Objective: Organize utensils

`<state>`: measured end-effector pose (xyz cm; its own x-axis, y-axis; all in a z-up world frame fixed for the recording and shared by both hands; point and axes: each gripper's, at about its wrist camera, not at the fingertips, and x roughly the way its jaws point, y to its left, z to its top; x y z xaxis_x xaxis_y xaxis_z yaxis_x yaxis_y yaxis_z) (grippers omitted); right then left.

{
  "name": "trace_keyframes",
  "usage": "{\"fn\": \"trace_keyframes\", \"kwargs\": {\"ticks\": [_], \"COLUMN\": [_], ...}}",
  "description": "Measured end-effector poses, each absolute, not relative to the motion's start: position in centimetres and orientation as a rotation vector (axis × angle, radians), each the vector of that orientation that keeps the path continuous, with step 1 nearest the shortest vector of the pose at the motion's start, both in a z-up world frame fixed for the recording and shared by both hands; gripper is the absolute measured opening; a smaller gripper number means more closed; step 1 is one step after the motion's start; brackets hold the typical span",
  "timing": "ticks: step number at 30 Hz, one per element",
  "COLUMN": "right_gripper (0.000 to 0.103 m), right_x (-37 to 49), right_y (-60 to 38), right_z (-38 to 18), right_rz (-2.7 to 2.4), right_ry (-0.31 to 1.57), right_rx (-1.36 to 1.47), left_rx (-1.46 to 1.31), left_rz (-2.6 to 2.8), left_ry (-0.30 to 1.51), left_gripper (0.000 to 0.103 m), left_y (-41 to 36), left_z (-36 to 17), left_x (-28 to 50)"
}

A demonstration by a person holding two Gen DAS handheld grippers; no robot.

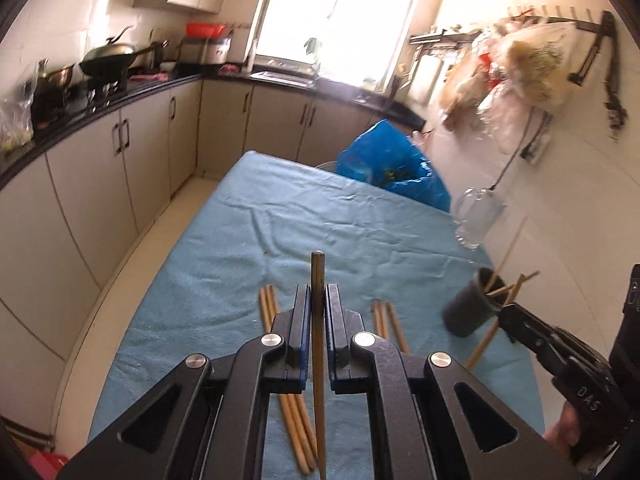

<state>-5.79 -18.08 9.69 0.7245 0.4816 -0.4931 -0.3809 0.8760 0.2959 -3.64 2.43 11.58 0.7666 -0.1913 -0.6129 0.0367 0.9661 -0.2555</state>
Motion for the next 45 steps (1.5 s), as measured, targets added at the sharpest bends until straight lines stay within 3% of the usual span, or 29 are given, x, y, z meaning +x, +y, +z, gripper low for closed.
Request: {"fn": "trace_keyframes", "kwargs": {"ticks": [45], "right_gripper": [0.006], "right_x": [-9.7], "right_y": [-24.6], "right_z": [13.0], "right_rz": [0.411], "right_ry": [0.436], "right_rx": [0.285], "left_rx": [-0.159], "left_rz": [-0.189], "left_ry": [0.614], "left_gripper": [0.006], "left_y": [-1.7], "left_z": [15.5], "left_x": [-6.2]}}
